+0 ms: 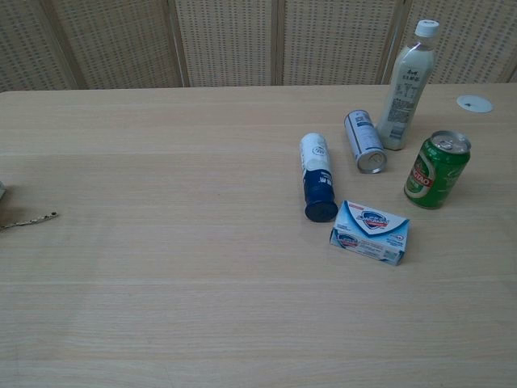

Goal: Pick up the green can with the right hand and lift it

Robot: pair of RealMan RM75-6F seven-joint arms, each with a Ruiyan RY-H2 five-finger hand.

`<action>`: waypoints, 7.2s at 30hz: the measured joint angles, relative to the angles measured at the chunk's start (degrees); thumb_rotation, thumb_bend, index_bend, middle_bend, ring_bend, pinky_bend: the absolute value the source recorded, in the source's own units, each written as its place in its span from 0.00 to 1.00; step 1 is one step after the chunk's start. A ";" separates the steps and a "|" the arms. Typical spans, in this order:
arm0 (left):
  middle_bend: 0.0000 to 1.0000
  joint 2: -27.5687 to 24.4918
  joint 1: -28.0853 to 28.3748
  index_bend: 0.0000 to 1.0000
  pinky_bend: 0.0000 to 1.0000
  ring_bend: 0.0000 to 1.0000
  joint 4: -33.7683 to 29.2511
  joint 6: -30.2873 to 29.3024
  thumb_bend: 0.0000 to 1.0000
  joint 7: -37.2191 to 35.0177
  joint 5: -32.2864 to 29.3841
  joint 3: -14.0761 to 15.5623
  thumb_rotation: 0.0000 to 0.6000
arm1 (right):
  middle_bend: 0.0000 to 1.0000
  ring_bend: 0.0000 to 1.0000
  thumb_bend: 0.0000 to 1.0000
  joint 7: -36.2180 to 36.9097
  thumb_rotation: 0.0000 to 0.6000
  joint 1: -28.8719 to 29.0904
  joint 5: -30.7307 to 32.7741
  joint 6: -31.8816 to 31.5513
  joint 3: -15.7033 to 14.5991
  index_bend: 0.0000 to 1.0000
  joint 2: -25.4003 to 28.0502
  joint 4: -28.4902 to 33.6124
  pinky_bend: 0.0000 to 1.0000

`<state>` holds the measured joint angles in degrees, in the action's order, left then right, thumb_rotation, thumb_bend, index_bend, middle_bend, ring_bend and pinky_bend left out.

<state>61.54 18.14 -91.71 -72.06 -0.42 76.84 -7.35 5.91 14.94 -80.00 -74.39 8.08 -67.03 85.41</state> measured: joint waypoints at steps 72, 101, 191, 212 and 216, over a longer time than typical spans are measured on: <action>0.04 -2.63 0.76 0.03 0.00 0.00 -0.32 1.00 0.38 -3.52 1.80 0.44 0.77 | 0.00 0.00 0.15 27.59 0.57 10.58 1.42 13.91 1.45 0.00 -22.46 -21.10 0.00; 0.01 -3.16 0.93 0.00 0.00 0.00 -1.03 1.72 0.34 -3.12 1.84 0.82 0.74 | 0.00 0.00 0.10 30.56 0.56 11.84 2.04 17.18 0.74 0.00 -29.26 -33.23 0.00; 0.00 -0.22 -1.39 0.00 0.00 0.00 1.49 0.62 0.29 -4.09 1.14 1.74 0.73 | 0.33 0.50 0.08 20.59 1.00 13.77 6.67 15.18 9.29 0.40 -13.35 -9.34 0.59; 0.00 0.37 -2.48 0.00 0.00 0.00 2.73 -0.71 0.29 -5.77 2.29 2.22 0.73 | 0.33 0.50 0.07 13.49 1.00 16.23 10.52 11.78 17.60 0.40 0.40 9.98 0.59; 0.00 0.61 -2.45 0.00 0.00 0.00 3.14 -0.63 0.29 -6.06 2.49 2.25 0.73 | 0.34 0.50 0.07 12.71 1.00 16.51 11.19 11.62 17.58 0.40 1.08 10.96 0.59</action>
<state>62.15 15.70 -88.58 -72.70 -6.48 79.33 -5.10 18.61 31.45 -68.81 -62.77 25.65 -65.96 96.37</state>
